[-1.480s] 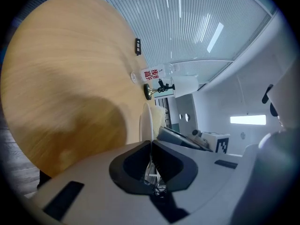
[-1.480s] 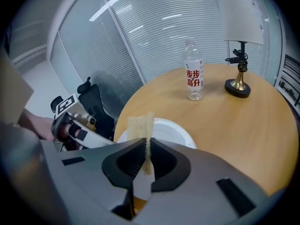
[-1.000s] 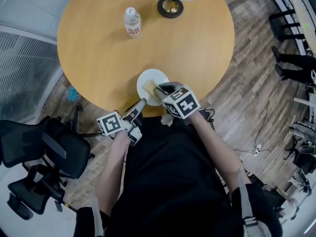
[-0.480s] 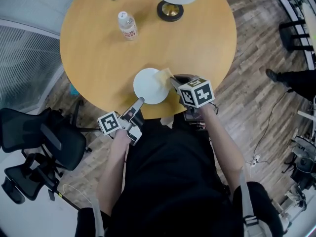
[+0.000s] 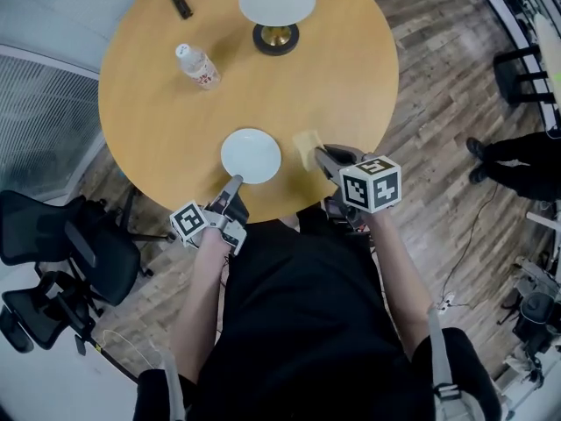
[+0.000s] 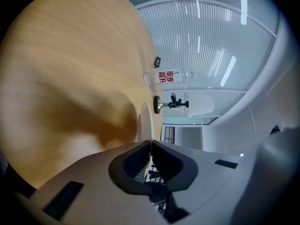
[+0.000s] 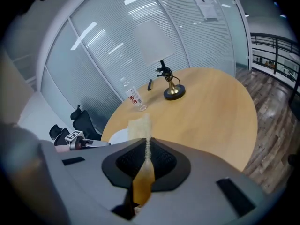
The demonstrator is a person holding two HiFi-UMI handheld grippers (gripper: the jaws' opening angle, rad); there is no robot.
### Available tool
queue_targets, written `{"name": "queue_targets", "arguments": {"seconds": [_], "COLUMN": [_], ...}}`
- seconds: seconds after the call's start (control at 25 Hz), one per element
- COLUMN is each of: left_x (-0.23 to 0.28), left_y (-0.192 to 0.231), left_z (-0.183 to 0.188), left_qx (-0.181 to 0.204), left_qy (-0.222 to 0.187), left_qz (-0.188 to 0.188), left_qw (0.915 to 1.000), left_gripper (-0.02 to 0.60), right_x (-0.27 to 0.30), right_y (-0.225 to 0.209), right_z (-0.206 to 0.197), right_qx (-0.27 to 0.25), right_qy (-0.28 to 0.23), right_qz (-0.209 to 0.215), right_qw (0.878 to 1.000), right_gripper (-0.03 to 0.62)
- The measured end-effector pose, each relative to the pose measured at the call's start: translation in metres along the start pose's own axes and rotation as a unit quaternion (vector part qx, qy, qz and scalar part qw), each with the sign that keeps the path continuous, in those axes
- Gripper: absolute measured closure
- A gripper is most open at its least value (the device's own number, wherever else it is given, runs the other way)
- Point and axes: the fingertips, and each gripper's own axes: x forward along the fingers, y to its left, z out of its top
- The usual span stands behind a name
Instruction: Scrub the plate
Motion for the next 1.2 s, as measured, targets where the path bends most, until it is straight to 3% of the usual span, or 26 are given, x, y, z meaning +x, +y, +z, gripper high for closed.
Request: {"name": "queue_targets", "arguments": {"seconds": [0.28,0.56,0.84,0.96,1.2], "left_x": [0.04,0.061,0.064,0.066,0.055], "left_y": [0.015,0.046,0.068,0.07,0.064], "left_z": [-0.019,-0.025,-0.032,-0.031,-0.033], "left_qx": [-0.019,-0.054,-0.049,-0.056,-0.048], "left_qy": [-0.056,-0.134,-0.166,-0.175,-0.199], "left_qz": [0.024,0.06,0.121,0.114,0.119], "left_qw": [0.998,0.9877,0.9775,0.9763,0.9716], "left_gripper": [0.558,0.56,0.56,0.558,0.462], "right_x": [-0.058,-0.086,-0.097,-0.098,-0.109], "right_y": [-0.048,-0.076,-0.085,-0.083,-0.076], "right_z": [0.002,-0.01,-0.021,-0.026,-0.033], "right_qx": [0.031,0.037,0.029,0.02,0.018], "right_qy": [-0.034,-0.028,-0.02,-0.015,-0.024], "right_qz": [0.007,0.02,0.041,0.049,0.054], "right_qw": [0.999,0.999,0.999,0.998,0.998], "right_gripper": [0.563,0.563,0.563,0.563,0.563]}}
